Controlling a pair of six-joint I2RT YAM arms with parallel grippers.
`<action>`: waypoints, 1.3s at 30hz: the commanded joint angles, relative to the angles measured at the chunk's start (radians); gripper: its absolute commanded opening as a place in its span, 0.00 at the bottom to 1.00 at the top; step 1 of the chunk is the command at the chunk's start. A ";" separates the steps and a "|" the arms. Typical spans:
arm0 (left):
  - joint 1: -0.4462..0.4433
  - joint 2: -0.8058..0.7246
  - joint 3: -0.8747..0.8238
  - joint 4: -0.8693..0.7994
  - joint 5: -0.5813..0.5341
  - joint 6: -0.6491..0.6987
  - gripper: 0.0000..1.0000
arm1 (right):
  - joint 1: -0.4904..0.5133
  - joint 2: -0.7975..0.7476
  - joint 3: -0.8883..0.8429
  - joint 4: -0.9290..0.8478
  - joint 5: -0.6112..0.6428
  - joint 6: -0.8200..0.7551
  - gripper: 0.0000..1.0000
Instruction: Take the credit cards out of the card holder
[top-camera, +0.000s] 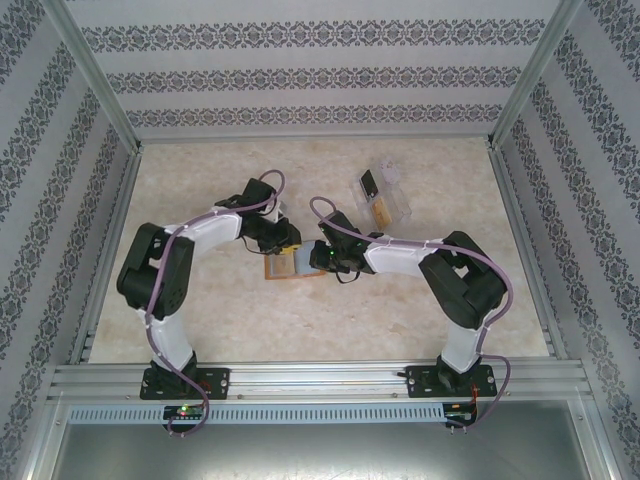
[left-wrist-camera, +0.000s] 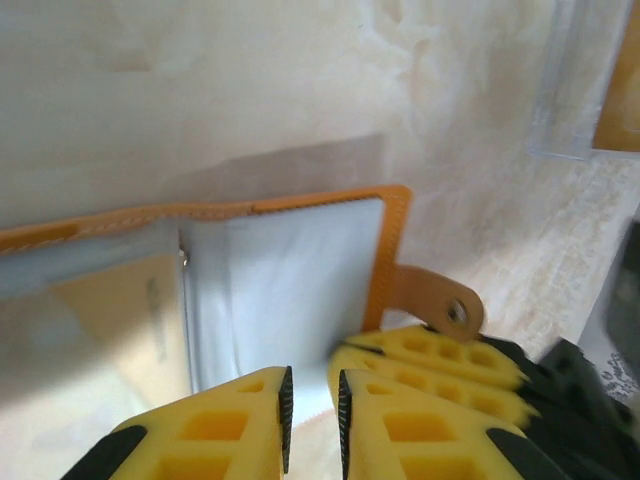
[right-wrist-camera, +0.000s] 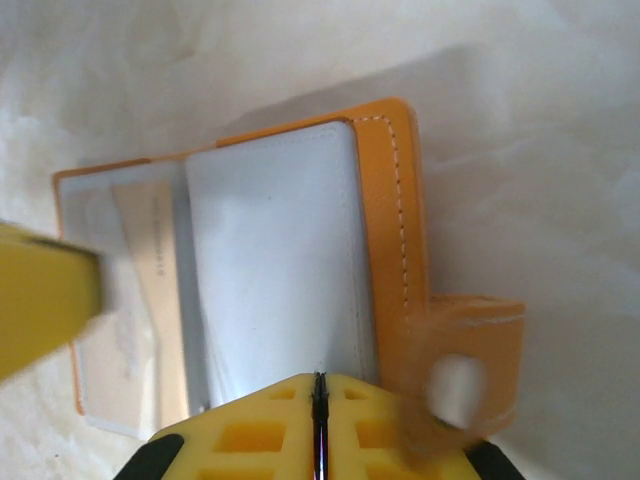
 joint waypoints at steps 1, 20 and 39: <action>0.009 -0.081 0.004 -0.102 -0.119 0.043 0.22 | -0.005 0.023 0.019 0.004 -0.013 0.021 0.12; 0.044 -0.063 -0.088 -0.119 -0.203 0.069 0.38 | 0.015 0.050 0.103 0.001 -0.105 -0.009 0.22; 0.044 -0.023 -0.062 -0.108 -0.132 0.070 0.37 | 0.015 0.106 0.124 -0.128 -0.012 -0.012 0.25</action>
